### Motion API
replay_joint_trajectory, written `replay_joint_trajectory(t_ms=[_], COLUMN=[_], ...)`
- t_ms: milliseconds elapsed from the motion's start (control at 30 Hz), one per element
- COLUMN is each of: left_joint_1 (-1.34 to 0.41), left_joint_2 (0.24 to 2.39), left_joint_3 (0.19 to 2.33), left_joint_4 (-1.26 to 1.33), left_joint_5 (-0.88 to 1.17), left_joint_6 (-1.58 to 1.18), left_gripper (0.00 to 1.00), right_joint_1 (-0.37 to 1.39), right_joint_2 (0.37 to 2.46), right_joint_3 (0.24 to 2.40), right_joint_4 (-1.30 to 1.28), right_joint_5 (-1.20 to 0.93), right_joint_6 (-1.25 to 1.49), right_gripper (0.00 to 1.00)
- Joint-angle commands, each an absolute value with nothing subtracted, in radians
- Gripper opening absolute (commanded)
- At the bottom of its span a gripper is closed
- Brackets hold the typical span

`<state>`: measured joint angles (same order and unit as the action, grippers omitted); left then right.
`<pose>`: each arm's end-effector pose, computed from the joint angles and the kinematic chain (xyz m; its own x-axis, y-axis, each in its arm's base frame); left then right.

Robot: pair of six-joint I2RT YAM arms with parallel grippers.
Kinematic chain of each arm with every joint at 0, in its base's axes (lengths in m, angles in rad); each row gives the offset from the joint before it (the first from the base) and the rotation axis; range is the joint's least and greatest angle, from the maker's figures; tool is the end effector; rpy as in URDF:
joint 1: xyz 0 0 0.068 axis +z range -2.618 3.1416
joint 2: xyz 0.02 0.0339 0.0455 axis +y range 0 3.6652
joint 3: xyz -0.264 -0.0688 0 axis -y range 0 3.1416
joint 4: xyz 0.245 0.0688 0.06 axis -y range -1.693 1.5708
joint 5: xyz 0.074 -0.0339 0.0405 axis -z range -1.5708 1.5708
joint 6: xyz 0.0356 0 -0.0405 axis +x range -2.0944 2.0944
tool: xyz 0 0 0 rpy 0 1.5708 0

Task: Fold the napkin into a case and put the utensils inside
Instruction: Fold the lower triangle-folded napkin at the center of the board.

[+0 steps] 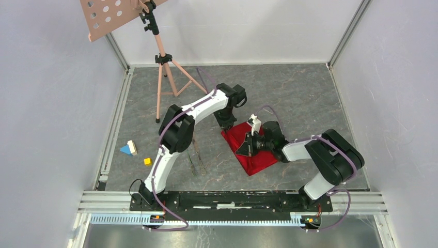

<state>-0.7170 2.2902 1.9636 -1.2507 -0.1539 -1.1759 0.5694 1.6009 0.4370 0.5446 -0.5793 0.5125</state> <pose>0.3387 -0.2880 0.1811 -0.8901 -0.4341 -0.1390 -0.4456 0.8928 0.0650 0.2123 0.1590 0.1159 -0.8314 -0.0450 -0.5538 -0.4807 0.5583 0.6762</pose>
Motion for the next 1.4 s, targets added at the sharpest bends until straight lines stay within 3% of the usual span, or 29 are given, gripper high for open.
replay_joint_trajectory(t_ms=[0, 167, 233, 367, 467, 633, 867, 1167, 1367], left_joint_1=[-0.712, -0.712, -0.713, -0.711, -0.709, -0.703, -0.669, -0.611, -0.611], left_joint_2=[2.291, 2.216, 2.149, 1.999, 1.902, 1.794, 1.699, 1.735, 1.763], left_joint_3=[2.029, 1.987, 1.915, 1.732, 1.629, 1.473, 1.265, 1.133, 1.102], left_joint_4=[-1.225, -1.135, -1.042, -0.853, -0.767, -0.674, -0.536, -0.365, -0.243], left_joint_5=[-0.207, -0.207, -0.179, -0.104, -0.083, -0.053, 0.068, 0.316, 0.338], left_joint_6=[-1.104, -1.012, -0.968, -0.899, -0.864, -0.835, -0.856, -1.040, -1.141], left_gripper=[0.12, 0.36, 0.53, 0.75, 0.86, 0.89, 0.85, 0.87, 0.86], right_joint_1=[0.546, 0.514, 0.509, 0.504, 0.505, 0.501, 0.477, 0.449, 0.447], right_joint_2=[1.621, 1.612, 1.606, 1.578, 1.547, 1.484, 1.434, 1.436, 1.420], right_joint_3=[0.403, 0.372, 0.367, 0.357, 0.352, 0.326, 0.268, 0.244, 0.255], right_joint_4=[0.533, 0.578, 0.584, 0.585, 0.574, 0.562, 0.594, 0.597, 0.569], right_joint_5=[-0.664, -0.667, -0.664, -0.644, -0.624, -0.561, -0.499, -0.495, -0.480], right_joint_6=[0.507, 0.536, 0.542, 0.547, 0.547, 0.578, 0.670, 0.675, 0.652], right_gripper=[0.00, 0.00, 0.00, 0.00, 0.00, 0.00, 0.00, 0.00, 0.00])
